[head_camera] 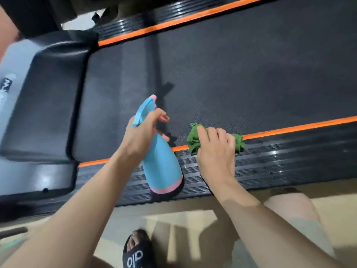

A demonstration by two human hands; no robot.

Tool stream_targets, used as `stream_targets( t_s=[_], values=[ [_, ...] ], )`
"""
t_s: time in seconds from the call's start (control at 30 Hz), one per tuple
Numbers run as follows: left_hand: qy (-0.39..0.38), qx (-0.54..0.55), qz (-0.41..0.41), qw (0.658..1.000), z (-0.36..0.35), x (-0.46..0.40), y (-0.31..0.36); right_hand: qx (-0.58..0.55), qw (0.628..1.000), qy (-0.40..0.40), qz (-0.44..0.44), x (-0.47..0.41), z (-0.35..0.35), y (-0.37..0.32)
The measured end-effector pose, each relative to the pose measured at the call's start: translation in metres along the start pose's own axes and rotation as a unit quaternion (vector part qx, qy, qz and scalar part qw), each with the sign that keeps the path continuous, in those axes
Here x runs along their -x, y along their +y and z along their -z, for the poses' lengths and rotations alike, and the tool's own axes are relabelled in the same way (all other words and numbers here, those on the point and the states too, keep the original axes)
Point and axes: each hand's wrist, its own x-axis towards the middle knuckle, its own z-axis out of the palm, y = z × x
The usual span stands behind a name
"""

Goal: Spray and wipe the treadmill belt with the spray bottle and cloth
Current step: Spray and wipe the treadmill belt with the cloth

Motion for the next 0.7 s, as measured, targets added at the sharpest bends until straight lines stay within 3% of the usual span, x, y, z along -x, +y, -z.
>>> stream_targets(
  t_s=[0.13,0.4,0.7],
  values=[
    [0.003,-0.031,0.008,0.999,0.019,0.019,-0.002,-0.004,1.000,-0.002,0.001,0.002,0.003,-0.001],
    [0.092,-0.109,0.073,0.987,0.080,0.040,-0.046,0.005,1.000,0.012,0.016,0.002,0.003,0.000],
    [0.124,-0.057,0.165,0.977,0.110,0.023,-0.068,0.010,1.000,0.020,0.020,0.003,0.001,-0.001]
  ],
)
